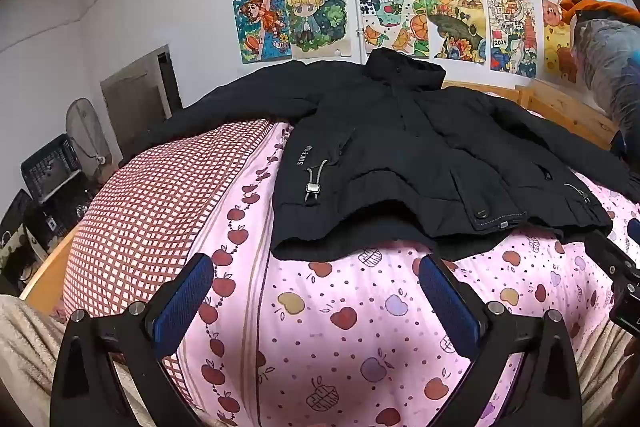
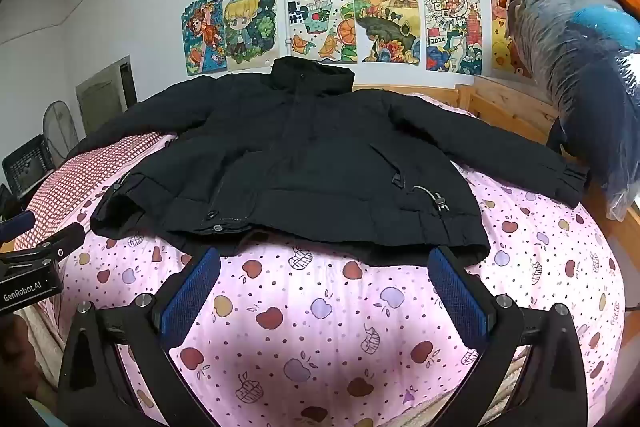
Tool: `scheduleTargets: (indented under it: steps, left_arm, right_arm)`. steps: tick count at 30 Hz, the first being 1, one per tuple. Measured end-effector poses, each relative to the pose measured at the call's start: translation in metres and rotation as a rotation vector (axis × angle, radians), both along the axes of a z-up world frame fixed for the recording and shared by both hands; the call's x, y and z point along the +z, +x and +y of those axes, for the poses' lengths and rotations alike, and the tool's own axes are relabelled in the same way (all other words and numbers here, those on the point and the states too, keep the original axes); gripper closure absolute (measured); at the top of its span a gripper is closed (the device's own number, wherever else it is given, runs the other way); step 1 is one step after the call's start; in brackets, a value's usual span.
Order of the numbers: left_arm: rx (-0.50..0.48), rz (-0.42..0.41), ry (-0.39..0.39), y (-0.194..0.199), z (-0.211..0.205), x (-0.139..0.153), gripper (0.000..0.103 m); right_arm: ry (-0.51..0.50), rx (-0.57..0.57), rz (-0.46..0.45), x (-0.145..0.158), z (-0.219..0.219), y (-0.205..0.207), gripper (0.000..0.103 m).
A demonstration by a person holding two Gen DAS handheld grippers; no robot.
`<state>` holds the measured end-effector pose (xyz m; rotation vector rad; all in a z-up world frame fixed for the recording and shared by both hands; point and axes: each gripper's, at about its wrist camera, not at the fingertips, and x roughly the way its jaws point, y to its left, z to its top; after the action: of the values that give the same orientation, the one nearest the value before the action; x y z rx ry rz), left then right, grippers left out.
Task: Fold large clothes
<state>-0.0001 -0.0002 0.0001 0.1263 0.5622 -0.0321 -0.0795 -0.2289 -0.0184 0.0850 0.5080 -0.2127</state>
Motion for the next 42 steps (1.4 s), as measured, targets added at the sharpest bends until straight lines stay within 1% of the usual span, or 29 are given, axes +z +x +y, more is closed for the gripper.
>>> scheduleTargets:
  steps: [36, 42]
  left_arm:
    - [-0.009, -0.003, -0.007, 0.0004, -0.0022, 0.0012, 0.0]
    - [-0.011, 0.0, -0.012, 0.001, -0.0029, 0.0011, 0.0]
  right_arm:
    - [-0.003, 0.002, 0.02, 0.002, -0.0049, 0.0028, 0.001]
    - [-0.004, -0.002, 0.028, -0.0054, -0.0079, 0.0058, 0.001]
